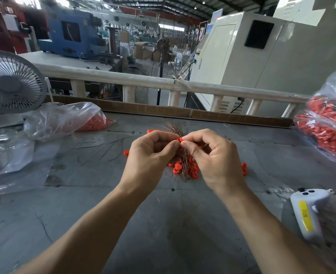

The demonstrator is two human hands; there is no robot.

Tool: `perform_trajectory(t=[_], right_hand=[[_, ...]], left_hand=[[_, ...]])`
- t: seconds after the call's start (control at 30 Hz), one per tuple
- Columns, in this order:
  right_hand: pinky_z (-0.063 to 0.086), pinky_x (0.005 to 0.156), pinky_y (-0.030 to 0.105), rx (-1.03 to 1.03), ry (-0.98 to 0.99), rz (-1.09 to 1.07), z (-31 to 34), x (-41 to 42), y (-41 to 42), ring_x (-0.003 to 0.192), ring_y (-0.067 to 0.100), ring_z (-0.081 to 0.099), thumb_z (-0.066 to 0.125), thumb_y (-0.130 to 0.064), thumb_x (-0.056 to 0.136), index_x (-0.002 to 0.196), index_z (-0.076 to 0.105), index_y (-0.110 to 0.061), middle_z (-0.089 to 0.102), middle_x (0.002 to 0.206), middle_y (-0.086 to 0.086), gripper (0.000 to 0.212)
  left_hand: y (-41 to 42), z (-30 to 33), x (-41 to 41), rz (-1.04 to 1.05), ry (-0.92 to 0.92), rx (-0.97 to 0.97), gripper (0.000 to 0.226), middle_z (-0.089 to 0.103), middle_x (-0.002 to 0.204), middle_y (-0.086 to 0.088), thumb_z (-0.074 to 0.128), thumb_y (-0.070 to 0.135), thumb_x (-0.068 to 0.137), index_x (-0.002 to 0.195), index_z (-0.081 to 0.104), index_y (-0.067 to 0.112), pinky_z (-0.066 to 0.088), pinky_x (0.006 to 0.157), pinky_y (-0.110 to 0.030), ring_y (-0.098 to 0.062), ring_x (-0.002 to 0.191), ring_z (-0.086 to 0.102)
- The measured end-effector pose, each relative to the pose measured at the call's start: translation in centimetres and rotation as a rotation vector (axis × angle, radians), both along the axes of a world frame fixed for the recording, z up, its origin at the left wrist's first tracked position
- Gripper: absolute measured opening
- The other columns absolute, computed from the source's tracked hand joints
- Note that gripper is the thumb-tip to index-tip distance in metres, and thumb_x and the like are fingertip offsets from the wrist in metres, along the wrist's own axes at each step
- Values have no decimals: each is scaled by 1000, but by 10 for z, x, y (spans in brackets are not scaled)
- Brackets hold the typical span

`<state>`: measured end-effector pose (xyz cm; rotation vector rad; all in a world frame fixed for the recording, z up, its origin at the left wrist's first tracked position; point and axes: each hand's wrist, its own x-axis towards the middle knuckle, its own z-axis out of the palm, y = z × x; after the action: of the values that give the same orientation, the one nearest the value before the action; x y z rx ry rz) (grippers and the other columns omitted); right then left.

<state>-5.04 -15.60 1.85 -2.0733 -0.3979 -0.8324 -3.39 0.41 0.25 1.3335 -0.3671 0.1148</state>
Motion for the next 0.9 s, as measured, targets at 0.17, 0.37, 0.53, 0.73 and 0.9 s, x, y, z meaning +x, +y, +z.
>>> perform_trajectory(t=[0.17,0.37,0.53,0.73,0.9], right_hand=[[51,80,16,-80,-44,0,1,0,1,88,7,69,79,-9,89,93,80,-11,74,91,-6,4],[53,81,18,-116,-108,-13,1,-1,4,89,7,68,78,-4,88,93,79,-10,73,92,-4,8],[52,83,18,-144,-112,-19,0,-1,6,93,5,66,77,-5,90,97,79,-13,72,97,-7,11],[52,75,34,-237,-64,-136,-7,-2,15,92,10,58,79,-24,88,101,71,-23,62,97,-12,16],[51,74,37,-293,-131,-239,-9,-3,24,93,18,60,76,-21,88,95,68,-20,64,94,-8,11]], left_hand=[[0,-1,0,23,-14,2,10,79,87,-10,70,6,94,99,75,13,62,75,-29,-26,84,77],[-1,-1,1,34,-4,-12,9,79,87,-11,69,6,95,101,74,10,63,75,-31,-27,83,77],[-2,-1,1,9,88,-111,9,77,83,-13,67,4,96,100,74,4,62,72,-29,-23,78,76],[0,-1,0,-99,269,-204,14,77,98,-19,67,14,96,100,78,6,60,78,-35,-26,86,74],[-2,-3,2,-144,377,-262,25,68,105,-26,65,13,97,115,70,-4,60,77,-33,-31,93,64]])
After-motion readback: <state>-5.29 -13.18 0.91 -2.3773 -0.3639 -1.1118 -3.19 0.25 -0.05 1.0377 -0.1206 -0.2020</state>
